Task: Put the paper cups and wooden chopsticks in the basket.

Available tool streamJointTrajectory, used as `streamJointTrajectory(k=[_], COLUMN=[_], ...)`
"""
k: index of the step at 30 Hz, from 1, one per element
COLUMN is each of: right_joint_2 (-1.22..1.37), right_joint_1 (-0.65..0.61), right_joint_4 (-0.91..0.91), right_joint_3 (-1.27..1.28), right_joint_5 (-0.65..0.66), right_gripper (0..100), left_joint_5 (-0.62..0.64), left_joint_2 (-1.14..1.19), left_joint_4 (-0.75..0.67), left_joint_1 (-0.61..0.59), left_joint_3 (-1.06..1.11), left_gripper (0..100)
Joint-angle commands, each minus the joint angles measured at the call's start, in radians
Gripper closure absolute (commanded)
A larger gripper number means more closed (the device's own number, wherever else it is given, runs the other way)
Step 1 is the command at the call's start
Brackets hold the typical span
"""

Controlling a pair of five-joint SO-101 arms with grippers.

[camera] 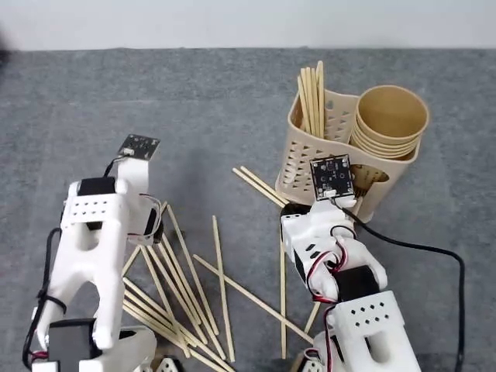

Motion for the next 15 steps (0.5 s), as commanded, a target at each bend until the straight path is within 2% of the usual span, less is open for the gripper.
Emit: streamJointTrajectory(k=[1, 6, 11, 15], right_joint_2=[-0.021, -0.021, -0.021, -0.021], right_joint_1=[-0.004, -0.004, -0.004, -0.004], right_joint_4=[-0.012, -0.012, -0.012, -0.012], right_joint_3=[-0.006, -0.006, -0.006, -0.005], right_joint_5=[-0.008, -0.008, -0.008, -0.008], right_gripper=[99.0, 99.0, 99.0, 99.0], left_joint_5=[-0.005, 0.011, 0.101, 0.203], left_joint_2=[-0.005, -0.003, 0.003, 0.003], left_joint_4=[0.041, -0.023, -0.176, -0.187], left_joint_1=[0.006, 0.006, 0.031, 0.089], left_joint_3=[-0.056, 0.033, 0.153, 0.205], left_gripper=[85, 80, 79, 79])
